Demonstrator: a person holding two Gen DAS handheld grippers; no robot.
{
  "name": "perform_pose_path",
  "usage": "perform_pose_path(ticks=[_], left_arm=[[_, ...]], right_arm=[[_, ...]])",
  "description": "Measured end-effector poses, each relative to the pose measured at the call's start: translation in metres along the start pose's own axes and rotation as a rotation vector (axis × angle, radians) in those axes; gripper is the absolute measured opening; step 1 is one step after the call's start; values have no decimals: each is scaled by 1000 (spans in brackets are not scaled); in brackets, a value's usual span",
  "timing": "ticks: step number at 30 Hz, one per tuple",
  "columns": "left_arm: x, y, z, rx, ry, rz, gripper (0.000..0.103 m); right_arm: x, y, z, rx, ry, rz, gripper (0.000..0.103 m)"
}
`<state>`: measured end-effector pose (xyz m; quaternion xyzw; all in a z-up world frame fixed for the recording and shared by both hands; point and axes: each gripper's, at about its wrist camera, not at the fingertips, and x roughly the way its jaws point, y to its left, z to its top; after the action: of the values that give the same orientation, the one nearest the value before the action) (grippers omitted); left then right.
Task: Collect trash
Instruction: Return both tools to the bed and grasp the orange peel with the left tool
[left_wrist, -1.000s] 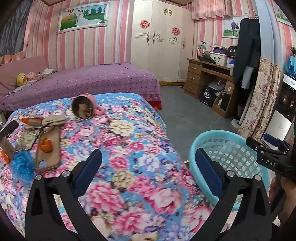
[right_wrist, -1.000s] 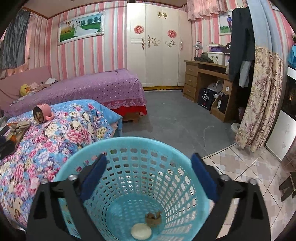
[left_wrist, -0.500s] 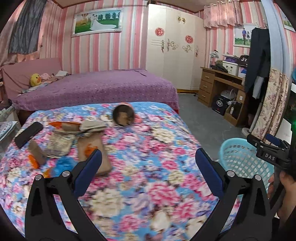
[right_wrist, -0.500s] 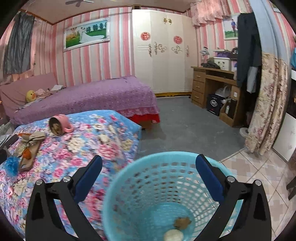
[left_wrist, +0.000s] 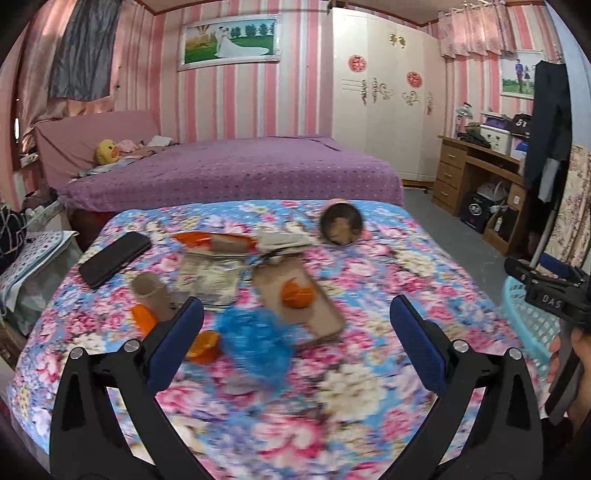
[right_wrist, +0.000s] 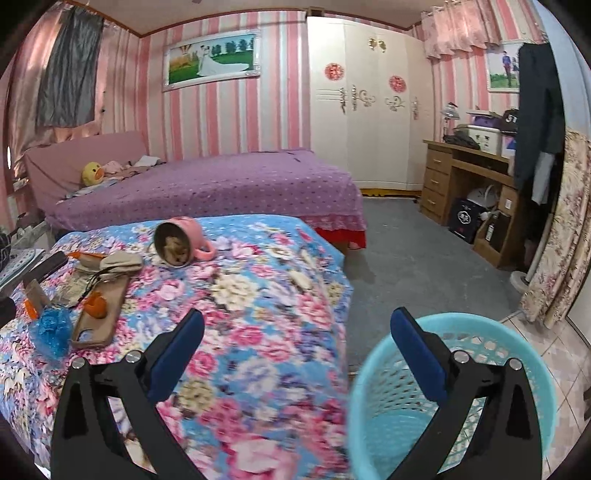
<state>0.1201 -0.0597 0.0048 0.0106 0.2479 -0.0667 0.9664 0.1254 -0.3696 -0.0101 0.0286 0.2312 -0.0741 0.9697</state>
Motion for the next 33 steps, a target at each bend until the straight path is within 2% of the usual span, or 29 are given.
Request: perform_pose_path(ticks=[10,16,21,25,28,33], left_arm=[[18,82,-15,-95,57,93,97],[41,112,-37,-115,169,131,97],[65,115,-48,-104,254,113,97],[77,108,-47,-110,280,61,86],[85,101,-48,-112,303,20,68],[88,92,-44,-88,296,-40,41]], right_arm=[[16,48,-6,-82,30,21,99],[21,59,-8,-97,48,10,98],[26,54,-8,-65,62,11,99],[30,53,-9,-60,79,9,98],[31,56,-9,-62,84,16,98],[32,66,-10,-79,88,32,98]])
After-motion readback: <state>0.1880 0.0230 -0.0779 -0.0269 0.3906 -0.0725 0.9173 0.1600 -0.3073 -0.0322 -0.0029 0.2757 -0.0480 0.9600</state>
